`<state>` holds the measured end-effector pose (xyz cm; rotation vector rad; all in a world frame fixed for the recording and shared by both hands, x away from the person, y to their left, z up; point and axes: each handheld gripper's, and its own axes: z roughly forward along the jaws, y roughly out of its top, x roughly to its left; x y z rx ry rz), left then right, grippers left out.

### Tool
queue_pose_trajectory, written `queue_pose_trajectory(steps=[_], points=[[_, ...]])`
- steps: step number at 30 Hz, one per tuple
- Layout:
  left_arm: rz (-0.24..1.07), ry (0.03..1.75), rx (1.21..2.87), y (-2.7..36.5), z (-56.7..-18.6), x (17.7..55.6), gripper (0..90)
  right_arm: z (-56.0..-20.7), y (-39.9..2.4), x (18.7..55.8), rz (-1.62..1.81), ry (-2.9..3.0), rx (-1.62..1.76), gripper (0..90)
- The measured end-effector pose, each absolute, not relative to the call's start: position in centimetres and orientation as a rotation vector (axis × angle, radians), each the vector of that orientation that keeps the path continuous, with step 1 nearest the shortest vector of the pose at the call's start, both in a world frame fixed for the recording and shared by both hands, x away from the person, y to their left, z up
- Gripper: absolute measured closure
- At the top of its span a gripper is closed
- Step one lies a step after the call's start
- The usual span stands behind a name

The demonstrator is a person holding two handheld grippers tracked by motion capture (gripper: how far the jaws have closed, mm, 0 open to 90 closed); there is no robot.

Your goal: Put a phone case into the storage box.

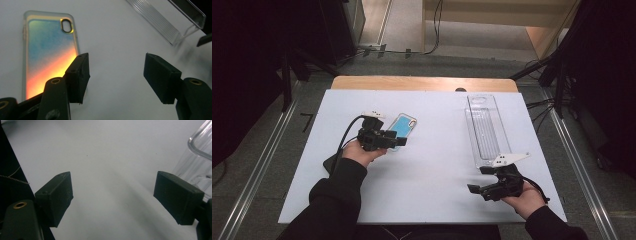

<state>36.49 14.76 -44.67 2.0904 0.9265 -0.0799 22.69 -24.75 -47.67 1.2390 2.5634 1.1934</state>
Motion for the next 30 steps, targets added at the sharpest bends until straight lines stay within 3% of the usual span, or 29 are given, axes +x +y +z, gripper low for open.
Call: queue_pose_trajectory(steps=[15,30], points=[[-0.122,0.857,2.094,17.5,-45.3,30.2,36.6,-47.9,-25.0,23.0,1.201,2.537,1.265,14.2],[-0.147,0.855,2.110,20.2,-45.9,27.2,34.1,-48.0,-25.0,23.4,1.216,2.534,1.275,14.2]])
